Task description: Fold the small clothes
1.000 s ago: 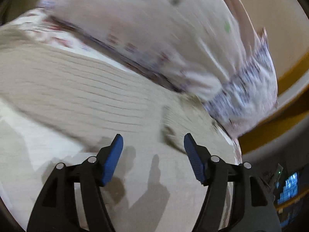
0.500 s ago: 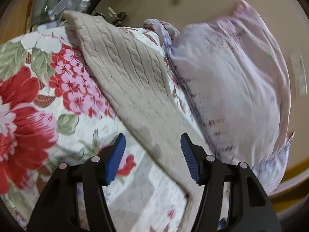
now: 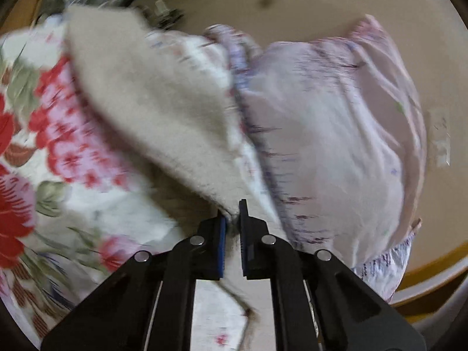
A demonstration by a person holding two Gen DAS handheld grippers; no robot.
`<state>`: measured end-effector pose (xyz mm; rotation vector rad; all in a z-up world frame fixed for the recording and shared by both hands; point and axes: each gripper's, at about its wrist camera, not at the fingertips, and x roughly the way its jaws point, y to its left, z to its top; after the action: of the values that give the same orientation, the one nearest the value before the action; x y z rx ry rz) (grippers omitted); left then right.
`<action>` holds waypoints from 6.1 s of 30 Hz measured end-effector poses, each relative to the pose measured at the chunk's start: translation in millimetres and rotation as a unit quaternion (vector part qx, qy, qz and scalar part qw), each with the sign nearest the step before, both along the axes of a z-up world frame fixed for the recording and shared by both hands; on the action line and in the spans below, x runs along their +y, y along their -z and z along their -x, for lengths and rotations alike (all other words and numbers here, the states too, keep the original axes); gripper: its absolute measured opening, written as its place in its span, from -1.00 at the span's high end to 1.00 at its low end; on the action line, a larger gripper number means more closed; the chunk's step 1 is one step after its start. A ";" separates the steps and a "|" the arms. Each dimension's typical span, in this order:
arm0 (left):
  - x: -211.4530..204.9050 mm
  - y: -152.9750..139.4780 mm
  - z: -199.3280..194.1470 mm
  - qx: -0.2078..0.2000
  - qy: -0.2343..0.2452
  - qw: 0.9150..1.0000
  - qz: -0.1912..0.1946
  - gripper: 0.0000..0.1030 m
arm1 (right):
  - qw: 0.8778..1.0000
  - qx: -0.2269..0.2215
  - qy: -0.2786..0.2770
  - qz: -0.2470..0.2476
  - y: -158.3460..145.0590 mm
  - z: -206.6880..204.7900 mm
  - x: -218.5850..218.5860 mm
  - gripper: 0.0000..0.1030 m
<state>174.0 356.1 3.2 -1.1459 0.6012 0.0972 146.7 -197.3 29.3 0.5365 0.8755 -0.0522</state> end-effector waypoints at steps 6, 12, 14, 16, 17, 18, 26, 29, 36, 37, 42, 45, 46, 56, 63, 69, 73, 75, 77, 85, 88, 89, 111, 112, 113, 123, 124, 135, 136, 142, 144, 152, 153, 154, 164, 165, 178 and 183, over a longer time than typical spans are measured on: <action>-69.4 -58.6 -23.7 -0.075 0.069 0.992 -0.070 0.87 | 1.000 -0.005 0.003 -0.006 0.3 7.5 -4.9 -0.15; -188.3 -76.1 -47.9 -0.127 0.187 0.966 -0.128 0.87 | 1.000 -0.012 0.015 -0.008 -2.1 19.0 -15.6 -0.15; -229.9 -64.9 -54.7 -0.122 0.230 0.957 -0.131 0.87 | 1.000 -0.014 0.021 -0.007 -2.5 23.7 -22.4 -0.15; -256.8 -49.6 -58.2 -0.106 0.258 0.952 -0.127 0.87 | 1.000 -0.014 0.027 -0.007 -1.8 27.0 -28.1 -0.15; -271.2 -37.7 -60.7 -0.090 0.272 0.950 -0.121 0.87 | 0.999 -0.013 0.029 -0.007 -1.2 28.8 -30.3 -0.15; -277.5 -25.0 -61.2 -0.077 0.280 0.950 -0.115 0.87 | 0.999 -0.012 0.031 -0.008 -0.3 30.2 -32.3 -0.15; -255.8 15.5 -48.7 -0.022 0.256 0.966 -0.033 0.27 | 1.000 -0.008 0.023 -0.014 5.2 30.2 -33.9 -0.16; -222.3 21.5 -43.4 -0.013 0.212 0.977 0.002 0.22 | 1.000 -0.007 0.017 -0.014 6.3 27.5 -30.3 -0.16; -158.4 24.8 -43.7 0.006 0.095 0.995 0.039 0.36 | 1.000 -0.009 0.014 -0.018 8.4 29.3 -32.5 -0.16; -155.4 22.4 -46.1 0.003 0.089 0.995 0.035 0.62 | 1.000 -0.010 0.016 -0.018 8.3 30.5 -33.7 -0.16; -191.7 -17.5 -65.0 -0.052 0.143 0.988 -0.025 0.83 | 0.999 -0.018 0.027 -0.015 6.3 39.1 -42.2 -0.16; -240.0 -40.2 -73.4 -0.089 0.210 0.972 -0.058 0.84 | 0.999 -0.022 0.038 -0.014 5.0 44.5 -51.3 -0.16; -258.9 -44.4 -75.3 -0.098 0.236 0.964 -0.067 0.84 | 0.999 -0.023 0.043 -0.014 5.2 47.2 -55.0 -0.16; -389.7 -45.3 -50.4 -0.113 0.503 0.845 -0.144 -0.19 | 0.997 -0.016 0.077 -0.012 3.3 63.9 -84.6 -0.15; -291.1 -45.7 -30.0 -0.060 0.407 0.886 -0.217 -0.26 | 0.998 -0.029 0.049 -0.006 -16.3 37.5 -86.4 -0.15; -223.9 -28.4 -4.2 0.003 0.353 0.899 -0.258 -0.26 | 0.993 0.008 0.092 -0.070 7.0 3.1 -106.5 0.11; -201.9 -22.2 6.9 0.020 0.339 0.901 -0.268 -0.29 | 0.993 0.012 0.099 -0.068 13.6 -11.5 -106.6 0.21; -198.6 -19.2 9.0 0.022 0.340 0.901 -0.267 -0.30 | 0.994 0.013 0.088 -0.065 15.1 -17.4 -102.1 0.54; -194.1 -16.5 11.9 0.021 0.342 0.900 -0.268 -0.30 | 0.995 0.009 0.080 -0.063 15.7 -19.5 -99.0 0.82; -203.7 -15.5 10.5 0.015 0.349 0.897 -0.270 -0.39 | 0.994 -0.076 0.071 -0.015 -29.8 27.6 -87.1 0.83; -202.8 -14.8 12.8 0.013 0.350 0.898 -0.267 -0.39 | 0.996 -0.057 0.075 -0.008 -20.6 30.8 -87.8 0.83; -202.5 -14.7 13.7 0.012 0.350 0.898 -0.265 -0.39 | 0.996 -0.050 0.076 -0.010 -15.6 32.0 -89.1 0.83; -170.4 -3.0 80.7 0.002 0.345 0.925 -0.158 -0.37 | 0.997 -0.023 0.068 -0.038 -10.5 109.3 -121.3 0.05; -170.6 -2.5 86.4 0.000 0.346 0.926 -0.154 -0.37 | 0.996 -0.020 0.071 -0.041 -8.5 121.8 -126.7 0.05; -170.9 -2.1 89.7 -0.001 0.347 0.926 -0.151 -0.37 | 0.996 -0.018 0.074 -0.041 -7.0 131.4 -130.3 0.05; -185.2 5.8 142.8 -0.022 0.370 0.923 -0.107 0.00 | 0.993 0.018 0.049 -0.104 19.4 199.9 -137.7 0.34; -186.6 6.3 147.8 -0.024 0.372 0.922 -0.102 0.01 | 0.992 0.013 0.042 -0.118 21.2 205.4 -135.5 0.36; -201.7 21.8 188.7 -0.029 0.404 0.914 -0.034 0.18 | 0.976 -0.001 -0.041 -0.214 41.9 239.1 -104.2 0.59; -202.7 22.0 189.5 -0.028 0.407 0.913 -0.030 0.18 | 0.975 -0.001 -0.048 -0.217 43.1 242.3 -101.1 0.60; -218.9 18.2 193.8 -0.021 0.437 0.897 -0.058 0.48 | 0.980 0.003 -0.079 -0.184 34.1 247.9 -83.2 0.83; -221.4 17.1 191.2 -0.019 0.438 0.896 -0.072 0.74 | 0.983 -0.009 -0.079 -0.167 27.0 245.1 -80.9 0.84; -206.3 -8.1 177.6 -0.035 0.400 0.908 -0.123 0.88 | 0.991 -0.114 -0.055 -0.044 -28.6 235.6 -75.6 0.85; -204.7 -13.1 173.8 -0.039 0.393 0.909 -0.133 0.88 | 0.990 -0.125 -0.052 -0.032 -33.3 234.7 -76.3 0.85; -204.6 -17.8 169.2 -0.043 0.388 0.909 -0.142 0.88 | 0.989 -0.136 -0.049 -0.016 -39.4 232.0 -76.8 0.85; -202.6 -78.7 101.3 -0.096 0.325 0.904 -0.260 0.89 | 0.970 -0.211 -0.010 0.116 -88.8 180.1 -74.9 0.85; -203.4 -85.6 89.4 -0.102 0.319 0.904 -0.267 0.89 | 0.969 -0.216 -0.004 0.122 -93.2 168.1 -77.9 0.86; -224.6 -97.3 -55.3 -0.094 0.300 0.906 -0.284 0.89 | 0.976 -0.190 0.052 0.091 -74.1 50.1 -122.2 0.86; -220.3 -45.5 -99.0 -0.032 0.311 0.925 -0.218 0.89 | 0.991 -0.108 0.066 0.043 -23.3 11.8 -144.0 0.86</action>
<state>273.1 135.8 48.7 -0.4890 0.8117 -0.3381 134.9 -341.3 52.7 0.5081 0.6226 -0.1488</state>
